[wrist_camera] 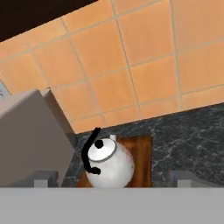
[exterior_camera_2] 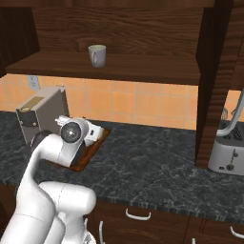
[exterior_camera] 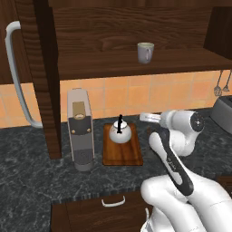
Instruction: Pick the kettle from the counter and place it on the tray. Then pick the mug from the cabinet and place it on the tray. Then close the cabinet doors.
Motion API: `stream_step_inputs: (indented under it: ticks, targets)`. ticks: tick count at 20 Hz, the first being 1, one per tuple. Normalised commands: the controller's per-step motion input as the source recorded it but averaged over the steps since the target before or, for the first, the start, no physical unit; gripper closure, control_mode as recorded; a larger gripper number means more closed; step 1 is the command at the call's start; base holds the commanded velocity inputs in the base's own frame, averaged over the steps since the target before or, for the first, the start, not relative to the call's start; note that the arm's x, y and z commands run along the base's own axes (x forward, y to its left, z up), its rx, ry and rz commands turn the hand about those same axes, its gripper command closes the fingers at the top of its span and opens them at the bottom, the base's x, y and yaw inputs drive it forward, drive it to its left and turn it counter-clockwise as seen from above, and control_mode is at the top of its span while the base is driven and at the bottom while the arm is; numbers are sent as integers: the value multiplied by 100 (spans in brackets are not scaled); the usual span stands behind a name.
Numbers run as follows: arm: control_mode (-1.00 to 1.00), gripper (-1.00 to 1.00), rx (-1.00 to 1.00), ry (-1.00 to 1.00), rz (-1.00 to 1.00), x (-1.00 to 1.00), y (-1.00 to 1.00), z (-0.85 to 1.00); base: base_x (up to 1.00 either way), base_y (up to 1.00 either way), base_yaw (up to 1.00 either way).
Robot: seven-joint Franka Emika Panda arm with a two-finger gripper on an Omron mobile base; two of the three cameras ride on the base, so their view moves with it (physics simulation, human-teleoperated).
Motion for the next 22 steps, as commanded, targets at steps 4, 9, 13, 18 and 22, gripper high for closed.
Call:
stream_step_inputs:
  ticks: [4, 9, 13, 18, 22]
  targets:
    - [-100, -100, -54, 16, 0, -24, -8, 100, 0, 0, 0]
    - [-100, -100, -48, 34, 1, 0, 0, 100, 0, 0, 0]
    - [-100, -100, -19, 30, -1, 0, -3, 82, 0, 0, 0]
    - [-100, -100, 14, 1, 1, 0, -8, 5, 0, 0, 0]
    - [-100, -100, 21, -18, 1, 7, -9, 7, 0, 0, 0]
